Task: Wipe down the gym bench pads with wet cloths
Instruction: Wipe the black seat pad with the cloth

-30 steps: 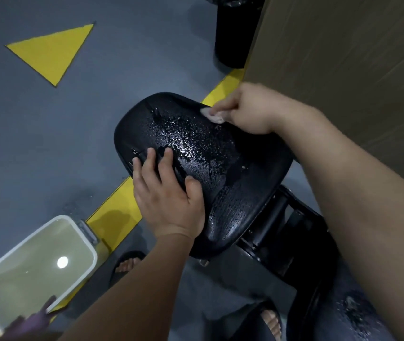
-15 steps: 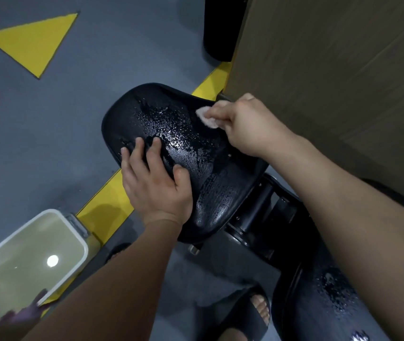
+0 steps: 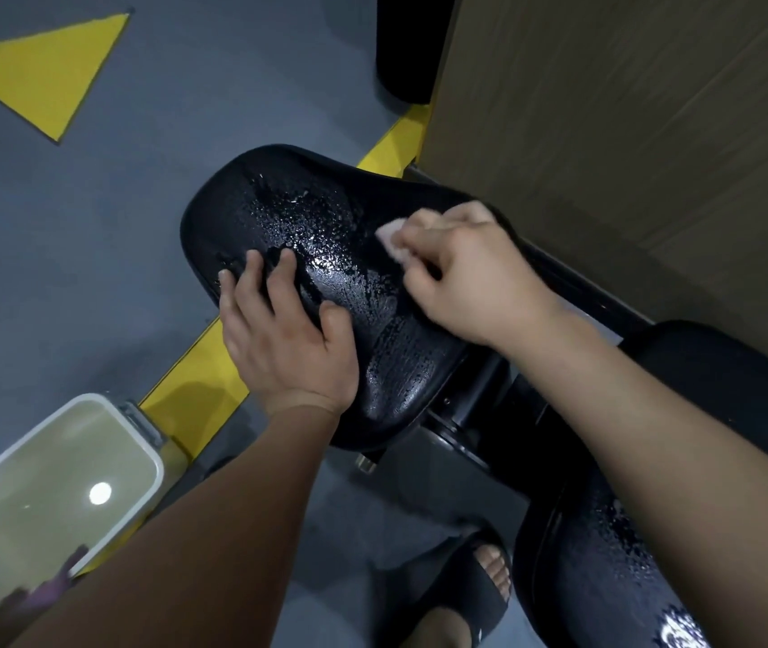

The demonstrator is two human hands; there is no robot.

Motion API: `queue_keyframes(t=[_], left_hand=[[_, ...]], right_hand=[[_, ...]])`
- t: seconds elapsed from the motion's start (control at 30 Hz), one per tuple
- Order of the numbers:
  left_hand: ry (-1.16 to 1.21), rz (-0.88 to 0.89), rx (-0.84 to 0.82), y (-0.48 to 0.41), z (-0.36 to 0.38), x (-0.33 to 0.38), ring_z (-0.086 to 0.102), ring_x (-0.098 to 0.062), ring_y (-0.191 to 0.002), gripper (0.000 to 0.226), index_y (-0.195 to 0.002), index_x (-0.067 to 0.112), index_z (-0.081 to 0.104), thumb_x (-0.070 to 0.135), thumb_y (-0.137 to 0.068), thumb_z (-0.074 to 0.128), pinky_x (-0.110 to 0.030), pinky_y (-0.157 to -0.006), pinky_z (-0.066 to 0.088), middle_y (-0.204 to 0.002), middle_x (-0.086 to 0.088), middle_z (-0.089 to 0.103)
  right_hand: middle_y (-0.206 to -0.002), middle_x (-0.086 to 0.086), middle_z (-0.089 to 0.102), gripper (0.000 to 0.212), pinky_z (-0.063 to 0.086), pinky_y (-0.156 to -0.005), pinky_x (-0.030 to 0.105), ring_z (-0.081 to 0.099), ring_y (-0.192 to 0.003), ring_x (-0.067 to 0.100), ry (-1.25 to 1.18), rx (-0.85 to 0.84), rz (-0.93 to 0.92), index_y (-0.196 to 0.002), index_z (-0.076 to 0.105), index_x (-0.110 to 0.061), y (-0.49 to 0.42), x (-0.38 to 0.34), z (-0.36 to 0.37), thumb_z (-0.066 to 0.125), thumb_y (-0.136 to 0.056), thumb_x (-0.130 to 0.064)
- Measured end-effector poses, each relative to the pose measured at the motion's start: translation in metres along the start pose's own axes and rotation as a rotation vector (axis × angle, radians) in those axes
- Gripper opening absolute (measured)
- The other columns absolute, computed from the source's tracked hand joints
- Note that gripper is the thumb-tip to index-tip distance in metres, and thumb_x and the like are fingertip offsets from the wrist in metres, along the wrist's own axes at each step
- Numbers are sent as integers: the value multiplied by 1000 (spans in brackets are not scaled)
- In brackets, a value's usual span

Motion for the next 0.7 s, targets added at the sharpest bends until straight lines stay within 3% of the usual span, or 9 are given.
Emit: queue_keyframes(t=[0.1, 0.23, 0.3, 0.4, 0.5, 0.6, 0.7], left_hand=[[-1, -8, -6, 0, 0, -1, 25, -37, -151, 63, -145, 17, 51, 37, -86, 43, -50, -122, 21, -157, -9, 40], [5, -11, -19, 0, 0, -1, 23, -36, -152, 63, -146, 18, 49, 37, -86, 43, -50, -122, 21, -158, -8, 38], [10, -7, -13, 0, 0, -1, 24, -36, -152, 63, -146, 18, 50, 37, -86, 44, -50, -122, 21, -158, -8, 38], [8, -4, -5, 0, 0, -2, 25, -37, -151, 63, -146, 18, 50, 37, -86, 44, -50, -121, 21, -158, -8, 39], [13, -8, -16, 1, 0, -2, 24, -36, -151, 63, -146, 19, 50, 37, -85, 44, -51, -121, 22, -158, -7, 38], [14, -11, -17, 1, 0, -3, 24, -36, -151, 64, -146, 19, 50, 37, -86, 43, -51, -122, 22, -159, -7, 38], [12, -6, -22, 1, 1, -3, 24, -36, -151, 64, -147, 19, 50, 38, -86, 42, -50, -122, 21, -159, -7, 37]], right_hand=[[-102, -13, 73, 17, 41, -95, 26, 52, -94, 18, -74, -19, -62, -103, 77, -21, 10, -5, -4, 62, -94, -22], [-97, -10, 73, 16, 46, -84, 35, 57, -83, 29, 52, 88, 28, -89, 72, -16, -2, 22, -12, 57, -93, -12], [-97, -7, 72, 20, 47, -82, 37, 53, -84, 27, 70, 137, 55, -102, 75, -17, 9, 16, -9, 56, -96, -14], [-98, -9, 70, 29, 48, -80, 32, 49, -86, 23, -13, 70, -92, -123, 72, -20, 41, -15, -2, 61, -97, -16], [-103, -10, 70, 28, 47, -80, 32, 50, -82, 22, -61, -15, -197, -120, 74, -20, 42, -18, -8, 53, -101, -22], [-97, -6, 70, 26, 47, -82, 37, 53, -82, 24, 20, 69, -71, -106, 77, -17, 24, 12, -14, 52, -99, -18], [-101, -4, 71, 23, 46, -85, 32, 51, -86, 23, -18, 133, -9, -110, 77, -16, 40, 4, -9, 60, -95, -12]])
Point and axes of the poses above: each hand's wrist, its own y-axis away from the middle knuckle, its own z-axis out of the palm, x = y × z, the point moved 8 cm from there along -y, towards the middle knuckle
